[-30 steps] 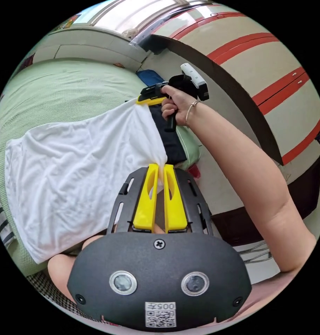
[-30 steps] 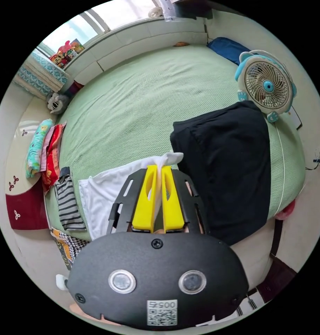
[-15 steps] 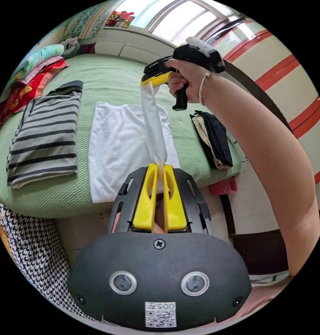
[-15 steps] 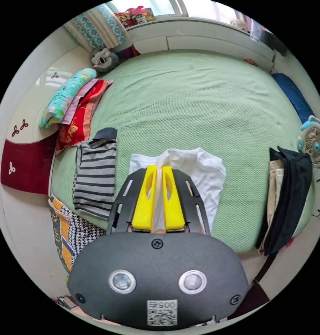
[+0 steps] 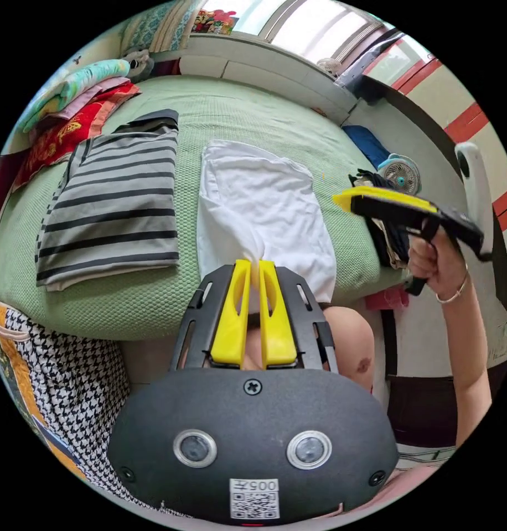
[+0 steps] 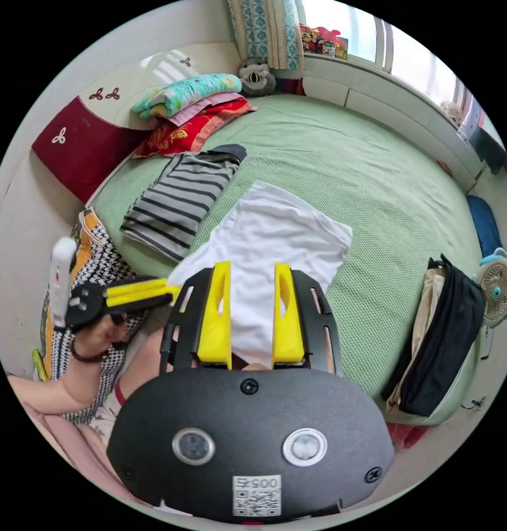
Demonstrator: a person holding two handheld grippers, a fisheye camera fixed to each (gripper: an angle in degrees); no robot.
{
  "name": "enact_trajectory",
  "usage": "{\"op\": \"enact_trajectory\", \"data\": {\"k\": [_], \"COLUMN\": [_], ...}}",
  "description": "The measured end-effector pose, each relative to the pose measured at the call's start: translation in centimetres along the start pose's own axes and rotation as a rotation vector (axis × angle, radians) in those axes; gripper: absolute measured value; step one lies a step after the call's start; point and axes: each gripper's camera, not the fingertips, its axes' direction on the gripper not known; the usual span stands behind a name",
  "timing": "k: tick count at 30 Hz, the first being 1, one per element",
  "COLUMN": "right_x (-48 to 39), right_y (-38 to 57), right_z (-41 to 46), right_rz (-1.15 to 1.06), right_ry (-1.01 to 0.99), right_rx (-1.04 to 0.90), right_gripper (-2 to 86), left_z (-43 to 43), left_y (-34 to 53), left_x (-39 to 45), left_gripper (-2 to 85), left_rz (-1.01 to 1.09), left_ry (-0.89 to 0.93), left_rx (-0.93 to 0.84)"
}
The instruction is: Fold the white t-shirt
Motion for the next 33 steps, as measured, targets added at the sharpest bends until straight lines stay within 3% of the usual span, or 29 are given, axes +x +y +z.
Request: {"op": "enact_trajectory", "data": {"k": [4,9,13,17,21,29,33], "right_x": [-1.4,-4.5,-6.5,-7.3,-6.7,-4.8,-3.5], "right_y": [7.7,13.1,15.3,16.7,17.5,21.1,22.0], "right_z": [1.4,5.4,8.9,12.3,13.9,12.1,15.0], "right_rz": [-0.085,-0.098,-0.006,0.099,0.222,0.328,0.39], "right_ry": [0.114,0.094,0.1,0.259,0.388,0.234,0.179], "right_rx": [-0.055,-0.149,-0.149,-0.136,-0.137,-0.011,-0.083], "right_gripper": [12.9,14.5,14.4,13.2,5.1,-0.7,-0.9], "left_z": [-1.5,-2.8,-3.3,-3.7,-4.3,-0.7,6.5], "left_y": [-1.0,-1.8,-1.8,-1.4,-0.8,3.3,6.7], "left_x": [1.9,4.4,5.5,6.3,6.5,2.8,-3.9], "left_gripper": [3.6,3.5,3.6,3.5,3.4,3.2,2.3], "left_rz": [0.072,0.122,0.122,0.12,0.109,0.077,-0.113], "left_ry": [-0.043,-0.116,-0.13,-0.133,-0.11,-0.099,-0.01], "left_rx": [-0.018,-0.054,-0.068,-0.075,-0.066,-0.047,-0.188]}}
